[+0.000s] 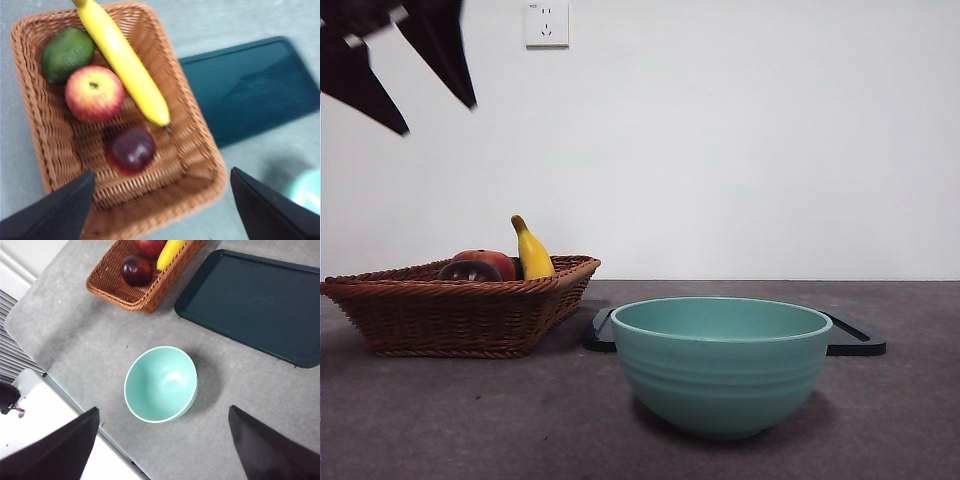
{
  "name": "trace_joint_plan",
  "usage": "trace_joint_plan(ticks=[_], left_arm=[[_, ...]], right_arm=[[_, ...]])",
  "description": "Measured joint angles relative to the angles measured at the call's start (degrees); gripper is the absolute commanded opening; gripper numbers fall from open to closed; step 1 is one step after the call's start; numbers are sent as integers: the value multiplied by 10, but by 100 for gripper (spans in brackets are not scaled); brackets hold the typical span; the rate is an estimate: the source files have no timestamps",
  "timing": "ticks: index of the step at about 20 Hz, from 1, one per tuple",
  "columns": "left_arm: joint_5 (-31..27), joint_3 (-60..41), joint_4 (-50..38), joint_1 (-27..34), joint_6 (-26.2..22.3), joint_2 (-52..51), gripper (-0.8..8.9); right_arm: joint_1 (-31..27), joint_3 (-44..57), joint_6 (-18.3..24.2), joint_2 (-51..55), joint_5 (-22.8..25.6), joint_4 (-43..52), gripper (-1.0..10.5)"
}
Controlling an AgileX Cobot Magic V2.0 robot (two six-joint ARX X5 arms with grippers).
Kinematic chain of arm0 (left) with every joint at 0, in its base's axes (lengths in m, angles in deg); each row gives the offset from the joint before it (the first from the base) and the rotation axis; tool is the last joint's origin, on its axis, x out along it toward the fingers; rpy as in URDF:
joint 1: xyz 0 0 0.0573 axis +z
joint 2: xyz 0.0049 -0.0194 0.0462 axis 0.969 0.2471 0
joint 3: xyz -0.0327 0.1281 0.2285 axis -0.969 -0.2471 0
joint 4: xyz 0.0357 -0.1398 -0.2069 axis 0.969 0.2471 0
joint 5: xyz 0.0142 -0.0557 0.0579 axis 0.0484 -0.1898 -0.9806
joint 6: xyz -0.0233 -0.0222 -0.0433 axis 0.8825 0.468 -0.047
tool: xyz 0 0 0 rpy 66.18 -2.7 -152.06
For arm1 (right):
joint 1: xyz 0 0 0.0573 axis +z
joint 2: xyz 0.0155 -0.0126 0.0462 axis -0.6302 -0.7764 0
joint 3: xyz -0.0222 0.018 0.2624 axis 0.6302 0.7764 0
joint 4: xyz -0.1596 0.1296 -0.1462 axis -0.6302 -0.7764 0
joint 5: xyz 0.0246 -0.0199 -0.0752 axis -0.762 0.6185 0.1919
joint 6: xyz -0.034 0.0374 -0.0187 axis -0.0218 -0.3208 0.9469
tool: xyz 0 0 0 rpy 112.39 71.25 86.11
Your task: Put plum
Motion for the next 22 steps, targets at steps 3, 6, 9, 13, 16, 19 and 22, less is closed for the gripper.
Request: trace_joint_plan(ticks=[3, 6, 9, 13, 16, 19, 22], left_arm=[[-17, 10, -19, -7, -3, 67, 436], [-28, 10, -35, -11, -7, 122, 437], [-31, 10, -55, -12, -12, 165, 437], [-32, 10, -70, -12, -18, 212, 437], [-32, 10, -87, -14, -19, 235, 437], [-32, 10, -96, -14, -20, 252, 437], [-32, 10, -96, -14, -20, 266, 428]], right_arm=[[0, 0, -1, 0, 0, 0, 415], [0, 0, -2, 0, 0, 0, 415], [0, 0, -2, 0, 0, 0, 415], [0, 0, -4, 0, 0, 0, 415], [0, 0, -4, 0, 0, 0, 415], [0, 0, -4, 0, 0, 0, 415], [0, 0, -4, 0, 0, 0, 415]])
